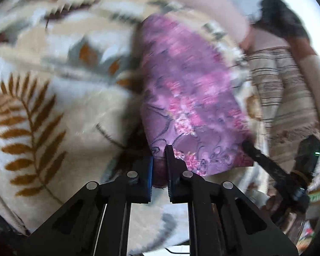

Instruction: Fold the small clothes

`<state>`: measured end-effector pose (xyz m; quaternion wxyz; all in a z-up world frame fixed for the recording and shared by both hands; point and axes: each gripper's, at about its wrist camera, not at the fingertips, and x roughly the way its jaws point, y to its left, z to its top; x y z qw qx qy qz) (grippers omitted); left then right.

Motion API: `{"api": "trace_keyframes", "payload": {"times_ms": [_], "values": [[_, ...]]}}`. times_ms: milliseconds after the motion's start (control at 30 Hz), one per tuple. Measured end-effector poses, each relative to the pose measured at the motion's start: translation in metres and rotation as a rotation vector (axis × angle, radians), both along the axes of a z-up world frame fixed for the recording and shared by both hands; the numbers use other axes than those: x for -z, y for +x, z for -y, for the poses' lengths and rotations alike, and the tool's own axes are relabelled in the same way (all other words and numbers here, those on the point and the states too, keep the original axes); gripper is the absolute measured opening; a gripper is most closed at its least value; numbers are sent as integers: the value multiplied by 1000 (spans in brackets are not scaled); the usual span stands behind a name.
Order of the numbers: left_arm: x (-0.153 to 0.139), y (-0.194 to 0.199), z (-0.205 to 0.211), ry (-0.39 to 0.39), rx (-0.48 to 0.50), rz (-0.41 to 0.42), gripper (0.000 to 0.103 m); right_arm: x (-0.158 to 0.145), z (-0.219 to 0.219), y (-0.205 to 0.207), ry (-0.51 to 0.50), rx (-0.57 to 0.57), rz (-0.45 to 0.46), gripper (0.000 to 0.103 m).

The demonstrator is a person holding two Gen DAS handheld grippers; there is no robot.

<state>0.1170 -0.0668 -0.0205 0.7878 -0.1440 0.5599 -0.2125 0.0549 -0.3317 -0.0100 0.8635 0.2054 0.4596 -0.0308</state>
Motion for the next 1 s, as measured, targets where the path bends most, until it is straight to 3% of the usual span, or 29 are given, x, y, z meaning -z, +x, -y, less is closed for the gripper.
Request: {"api": "trace_keyframes", "payload": {"times_ms": [67,133,200,300,367,400,433,467,500,567,600,633,700,800,900,933,1000], "values": [[3,0,5,38,2,2,10,5,5,-4,-13,37,-24,5],[32,5,18,144,19,-51,12,34,14,6,49,55,-132,5],[38,1,16,140,-20,-21,20,46,19,14,121,64,-151,5],[27,-6,6,77,-12,-24,26,34,23,7,137,65,-102,11],[24,-6,-1,92,-10,-13,31,28,31,-4,154,107,-79,26],[23,-7,-5,102,-14,-7,35,26,35,-9,160,131,-70,53],[23,-7,-9,97,-19,-7,43,24,39,-13,174,162,-40,65],[24,-7,-12,79,-31,-13,45,20,44,-18,197,175,-6,81],[25,-6,-15,50,-40,-25,45,20,47,-19,234,167,13,82],[28,-5,-16,37,-38,-51,45,29,48,-13,297,144,-3,82],[30,-4,-14,31,-27,-73,45,35,45,-9,338,128,-16,77],[32,-2,-14,24,-17,-87,45,40,41,-3,362,113,-28,64],[37,0,-9,19,-19,-106,45,50,38,5,362,104,-77,52],[41,2,-4,15,-26,-102,45,54,41,8,375,107,-88,45],[41,7,3,43,-15,-91,22,58,33,11,320,95,-120,14],[41,9,5,32,2,-97,13,58,33,12,309,90,-124,13],[35,11,6,42,6,-102,11,55,33,10,294,93,-122,12]]}}
